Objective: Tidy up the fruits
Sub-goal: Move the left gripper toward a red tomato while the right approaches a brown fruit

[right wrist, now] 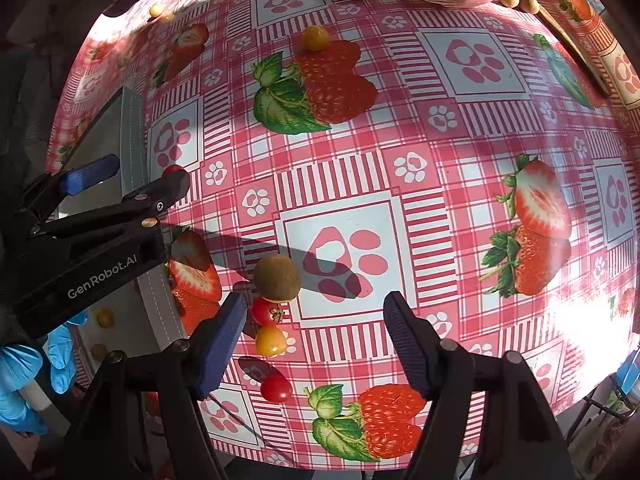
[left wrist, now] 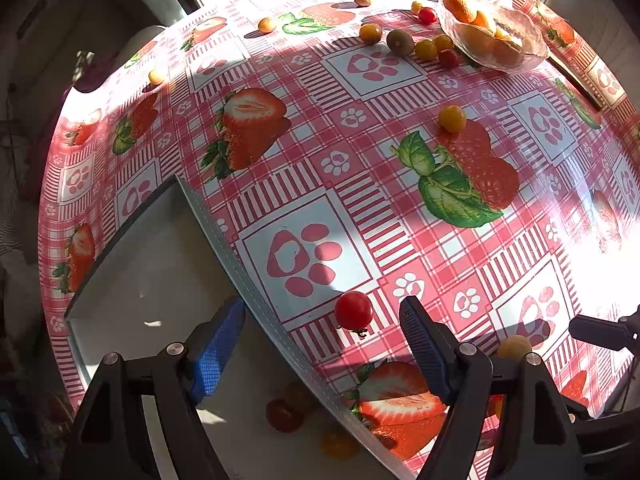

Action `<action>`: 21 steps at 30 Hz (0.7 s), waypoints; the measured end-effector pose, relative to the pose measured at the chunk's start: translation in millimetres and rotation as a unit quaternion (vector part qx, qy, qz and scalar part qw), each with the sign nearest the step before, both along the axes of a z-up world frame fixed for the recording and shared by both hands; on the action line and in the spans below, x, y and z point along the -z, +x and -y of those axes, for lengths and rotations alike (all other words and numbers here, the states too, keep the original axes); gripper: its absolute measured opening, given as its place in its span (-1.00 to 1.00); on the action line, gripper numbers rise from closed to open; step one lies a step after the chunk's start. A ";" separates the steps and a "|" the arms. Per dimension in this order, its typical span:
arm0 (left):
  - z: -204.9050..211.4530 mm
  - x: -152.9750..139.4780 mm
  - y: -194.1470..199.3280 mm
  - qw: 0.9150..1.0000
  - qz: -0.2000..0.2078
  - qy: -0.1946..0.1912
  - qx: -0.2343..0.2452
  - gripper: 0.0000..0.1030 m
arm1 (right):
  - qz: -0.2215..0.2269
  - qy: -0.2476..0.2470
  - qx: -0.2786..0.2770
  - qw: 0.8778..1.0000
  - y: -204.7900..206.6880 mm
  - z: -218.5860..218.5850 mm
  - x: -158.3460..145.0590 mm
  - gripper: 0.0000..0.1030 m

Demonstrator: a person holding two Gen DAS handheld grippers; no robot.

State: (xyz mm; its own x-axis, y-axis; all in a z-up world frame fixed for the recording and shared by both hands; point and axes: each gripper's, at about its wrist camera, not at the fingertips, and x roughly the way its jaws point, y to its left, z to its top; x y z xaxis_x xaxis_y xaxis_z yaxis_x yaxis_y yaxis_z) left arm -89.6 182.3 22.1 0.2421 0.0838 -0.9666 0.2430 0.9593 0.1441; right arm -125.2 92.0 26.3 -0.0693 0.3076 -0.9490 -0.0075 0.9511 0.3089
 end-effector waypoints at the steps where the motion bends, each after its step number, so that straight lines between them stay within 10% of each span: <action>1: -1.4 0.5 1.5 1.000 -0.002 -0.001 -0.003 0.55 | 0.000 0.000 0.000 1.000 0.8 -1.8 1.3 0.41; 21: 23.0 20.0 3.7 0.998 -0.023 0.029 0.055 0.52 | 0.011 0.006 -0.007 1.000 10.8 -20.4 11.0 0.27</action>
State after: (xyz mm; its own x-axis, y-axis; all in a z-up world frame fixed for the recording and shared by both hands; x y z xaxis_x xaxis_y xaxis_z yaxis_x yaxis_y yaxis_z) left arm -86.0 159.3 2.1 0.2082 0.1151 -0.9713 0.3538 0.9170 0.1845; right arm -114.4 112.4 15.3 -0.0523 0.3176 -0.9468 -0.0275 0.9473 0.3192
